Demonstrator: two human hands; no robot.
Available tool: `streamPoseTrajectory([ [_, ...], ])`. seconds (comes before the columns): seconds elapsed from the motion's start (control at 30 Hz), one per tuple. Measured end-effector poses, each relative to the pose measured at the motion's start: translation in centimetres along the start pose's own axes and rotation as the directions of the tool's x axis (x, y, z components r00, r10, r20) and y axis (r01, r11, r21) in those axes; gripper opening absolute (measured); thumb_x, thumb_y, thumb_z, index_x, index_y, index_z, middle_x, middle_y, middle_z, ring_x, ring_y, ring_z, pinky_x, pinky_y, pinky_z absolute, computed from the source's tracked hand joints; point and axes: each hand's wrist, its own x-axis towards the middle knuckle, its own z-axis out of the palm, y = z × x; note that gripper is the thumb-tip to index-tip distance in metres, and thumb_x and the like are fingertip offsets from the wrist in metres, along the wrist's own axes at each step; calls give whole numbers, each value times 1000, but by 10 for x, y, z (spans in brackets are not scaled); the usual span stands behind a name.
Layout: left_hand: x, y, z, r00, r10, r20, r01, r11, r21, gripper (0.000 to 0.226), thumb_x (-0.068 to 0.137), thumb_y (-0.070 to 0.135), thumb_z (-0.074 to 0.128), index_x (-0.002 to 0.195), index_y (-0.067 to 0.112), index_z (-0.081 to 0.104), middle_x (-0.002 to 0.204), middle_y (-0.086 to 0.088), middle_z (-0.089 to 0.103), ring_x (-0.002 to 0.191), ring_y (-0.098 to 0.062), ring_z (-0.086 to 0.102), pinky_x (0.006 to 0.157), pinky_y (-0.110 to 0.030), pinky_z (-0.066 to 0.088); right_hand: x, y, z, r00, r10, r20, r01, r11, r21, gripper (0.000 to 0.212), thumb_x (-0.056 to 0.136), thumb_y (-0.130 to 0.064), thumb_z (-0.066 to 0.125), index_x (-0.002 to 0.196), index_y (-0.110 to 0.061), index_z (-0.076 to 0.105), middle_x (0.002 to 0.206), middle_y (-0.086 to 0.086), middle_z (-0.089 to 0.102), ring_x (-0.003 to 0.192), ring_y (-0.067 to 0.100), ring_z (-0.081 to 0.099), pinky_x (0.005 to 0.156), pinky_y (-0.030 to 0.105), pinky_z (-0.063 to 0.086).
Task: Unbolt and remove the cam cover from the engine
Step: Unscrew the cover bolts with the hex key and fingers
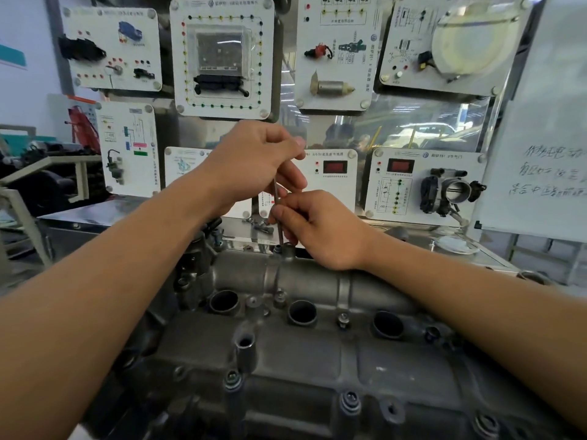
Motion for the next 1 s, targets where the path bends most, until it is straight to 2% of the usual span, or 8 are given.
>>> streamPoseTrajectory([
  [0.23, -9, 5, 2, 999, -15, -36, 17, 999, 43, 23, 102, 24, 56, 89, 9, 67, 65, -8, 73, 57, -18, 67, 53, -26, 56, -6, -8, 1, 1000, 8, 2, -8, 1000, 8, 44, 102, -10, 51, 64, -33, 50, 63, -9, 58, 56, -2, 51, 64, 12, 37],
  [0.33, -10, 7, 3, 992, -41, -120, 43, 999, 11, 18, 100, 14, 51, 93, 8, 67, 65, -8, 72, 57, -22, 69, 45, -26, 52, -7, -10, 2, 999, 30, 34, -31, 999, 23, 32, 101, -10, 52, 72, -11, 65, 61, -8, 57, 53, -2, 50, 60, 10, 36],
  [0.47, -12, 12, 0, 970, -205, -134, 160, 945, -284, 26, 98, 4, 38, 100, 8, 64, 69, -8, 72, 59, -22, 71, 45, -28, 54, -8, -10, 2, 998, 50, 44, -52, 998, 47, 25, 101, -14, 54, 88, 0, 70, 57, -9, 52, 50, 0, 46, 56, 13, 35],
  [0.57, -13, 13, -7, 962, -273, -8, 234, 837, -495, 32, 94, 0, 34, 102, 5, 64, 81, -11, 74, 68, -23, 73, 51, -31, 58, -9, -12, 4, 998, 57, 34, -59, 995, 83, 32, 102, -19, 54, 85, 3, 68, 55, -4, 49, 50, 4, 40, 55, 18, 34],
  [0.67, -14, 13, -12, 961, -240, 140, 275, 763, -585, 35, 93, 0, 32, 99, 7, 65, 89, -12, 75, 75, -23, 73, 60, -32, 60, -10, -14, 5, 998, 64, 5, -64, 991, 121, 41, 102, -25, 54, 80, 7, 67, 54, 4, 46, 50, 7, 36, 54, 24, 34],
  [0.77, -15, 11, -15, 954, -218, 207, 298, 781, -548, 35, 92, 2, 33, 99, 10, 66, 91, -10, 75, 79, -22, 72, 63, -30, 59, -10, -14, 5, 998, 64, -16, -61, 991, 119, 46, 103, -27, 53, 78, 9, 66, 52, 5, 44, 49, 7, 36, 53, 24, 33],
  [0.9, -15, 7, -24, 962, -234, 142, 273, 807, -524, 37, 85, -4, 33, 99, 9, 66, 90, -9, 76, 78, -21, 74, 69, -32, 57, -9, -9, 5, 993, 108, -52, -102, 989, 104, 39, 105, -24, 47, 83, 0, 70, 50, -11, 46, 46, 1, 43, 56, 20, 34],
  [1.0, -19, 5, -23, 968, -174, 181, 231, 899, -372, 35, 91, -1, 37, 103, 7, 69, 100, -14, 76, 88, -24, 73, 70, -33, 57, -9, -8, 6, 991, 116, -70, -110, 990, 88, 36, 105, -21, 47, 85, -2, 70, 53, -11, 49, 47, 1, 44, 56, 21, 35],
])
